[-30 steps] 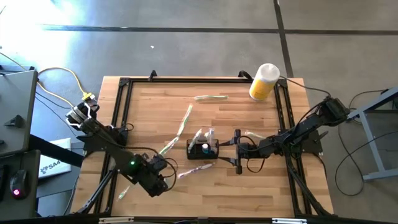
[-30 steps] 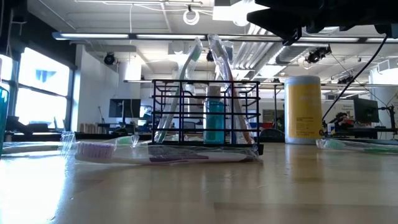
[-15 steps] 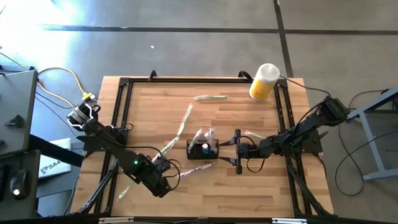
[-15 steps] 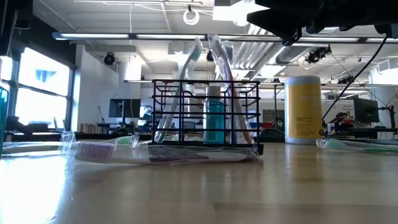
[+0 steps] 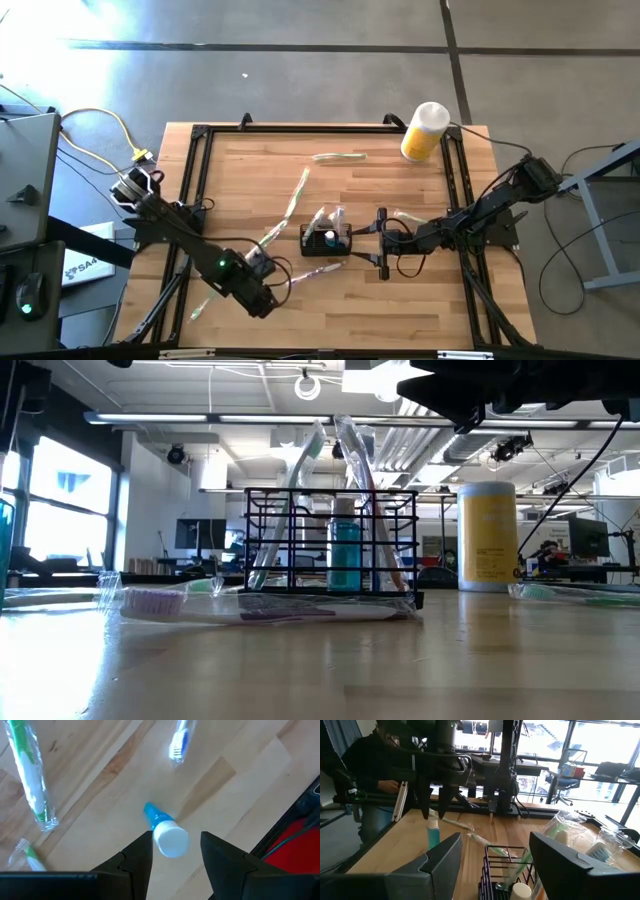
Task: Pick & Place toothbrushing station
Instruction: Put the blue mouthwash into the black wire organizer
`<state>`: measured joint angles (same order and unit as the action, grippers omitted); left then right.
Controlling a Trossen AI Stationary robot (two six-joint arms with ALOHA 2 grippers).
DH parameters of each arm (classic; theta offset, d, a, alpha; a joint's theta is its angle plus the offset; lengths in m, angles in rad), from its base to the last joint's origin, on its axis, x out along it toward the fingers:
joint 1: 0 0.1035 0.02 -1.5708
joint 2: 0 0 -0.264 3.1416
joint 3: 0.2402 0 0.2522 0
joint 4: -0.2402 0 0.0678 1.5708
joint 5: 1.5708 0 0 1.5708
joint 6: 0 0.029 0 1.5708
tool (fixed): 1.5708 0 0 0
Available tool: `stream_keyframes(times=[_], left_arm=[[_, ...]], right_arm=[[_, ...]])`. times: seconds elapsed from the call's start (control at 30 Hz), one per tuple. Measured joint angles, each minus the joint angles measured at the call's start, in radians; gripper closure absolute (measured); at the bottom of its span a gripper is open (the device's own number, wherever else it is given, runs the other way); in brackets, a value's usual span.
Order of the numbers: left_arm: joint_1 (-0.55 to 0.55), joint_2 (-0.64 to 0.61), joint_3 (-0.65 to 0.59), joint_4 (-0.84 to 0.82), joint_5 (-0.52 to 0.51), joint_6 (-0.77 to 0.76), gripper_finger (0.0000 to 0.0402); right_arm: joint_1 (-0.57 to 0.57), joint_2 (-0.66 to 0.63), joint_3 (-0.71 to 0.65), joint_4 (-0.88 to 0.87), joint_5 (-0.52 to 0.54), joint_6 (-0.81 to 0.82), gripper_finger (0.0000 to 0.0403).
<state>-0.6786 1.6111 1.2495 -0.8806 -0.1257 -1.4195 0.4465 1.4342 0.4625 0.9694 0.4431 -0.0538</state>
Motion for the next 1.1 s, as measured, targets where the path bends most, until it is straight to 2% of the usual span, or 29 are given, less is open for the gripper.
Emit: stream_keyframes(times=[0.67, 0.77, 0.97, 1.1], left_arm=[[0.034, 0.085, 0.0, -0.011, 0.074, 0.009, 0.0242], [0.037, 0.094, -0.001, -0.02, 0.094, 0.009, 0.0255], [0.038, 0.105, 0.0, 0.001, 0.113, 0.036, 0.0308], [0.038, 0.108, 0.001, 0.008, 0.111, 0.055, 0.0313]], right_arm=[[0.0, 0.0, 0.0, -0.002, 0.0, 0.0, 0.0177], [0.0, 0.0, 0.0, -0.003, 0.0, 0.0, 0.0177], [0.0, 0.0, 0.0, -0.005, 0.0, 0.0, 0.0177], [0.0, 0.0, 0.0, -0.008, 0.003, 0.0, 0.0177]])
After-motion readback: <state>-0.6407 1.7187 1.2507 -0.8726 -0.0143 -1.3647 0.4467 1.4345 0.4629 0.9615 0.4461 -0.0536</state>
